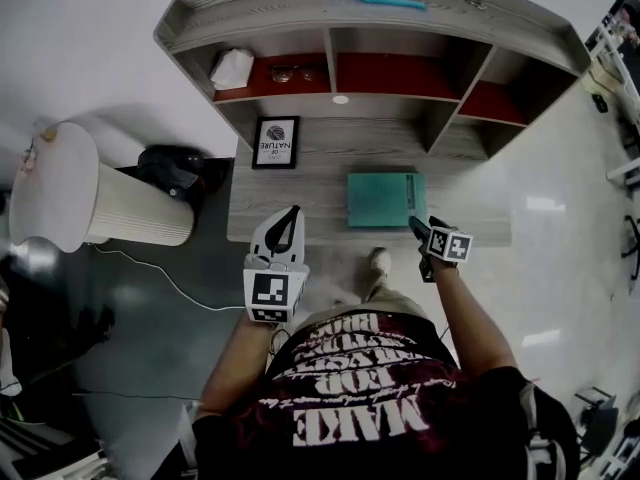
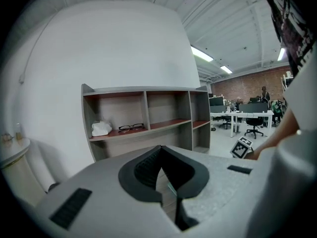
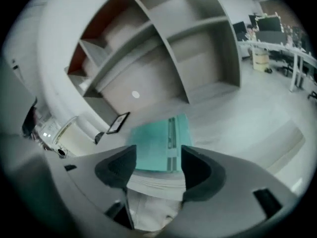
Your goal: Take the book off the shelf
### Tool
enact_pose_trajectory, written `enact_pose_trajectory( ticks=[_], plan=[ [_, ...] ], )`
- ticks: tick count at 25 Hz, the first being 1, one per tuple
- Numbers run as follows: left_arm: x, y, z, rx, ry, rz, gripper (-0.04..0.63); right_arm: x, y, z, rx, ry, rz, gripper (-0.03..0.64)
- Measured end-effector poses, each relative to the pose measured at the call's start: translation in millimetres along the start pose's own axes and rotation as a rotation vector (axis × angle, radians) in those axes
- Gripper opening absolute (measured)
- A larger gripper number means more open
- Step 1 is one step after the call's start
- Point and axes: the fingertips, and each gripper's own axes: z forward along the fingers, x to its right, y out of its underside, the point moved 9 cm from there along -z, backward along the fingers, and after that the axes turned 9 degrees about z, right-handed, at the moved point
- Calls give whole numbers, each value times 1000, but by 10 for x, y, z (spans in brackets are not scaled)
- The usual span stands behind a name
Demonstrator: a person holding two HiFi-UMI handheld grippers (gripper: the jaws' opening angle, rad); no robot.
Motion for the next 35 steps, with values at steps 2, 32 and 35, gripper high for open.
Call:
enact_pose_trajectory(
  ticks=[2,32,35],
  plan=[
    [9,-10,-71,20,1,-16,-2,-238,-49,-277,88,-71,-101,232],
    [88,-220,-921,167,39,-98,0,-2073,-181,-2496,513,-204,-664,3],
    [83,-169,-930,155,23,-107,-1,-2048,-148,-2428,485,-200,-663,3]
  ],
)
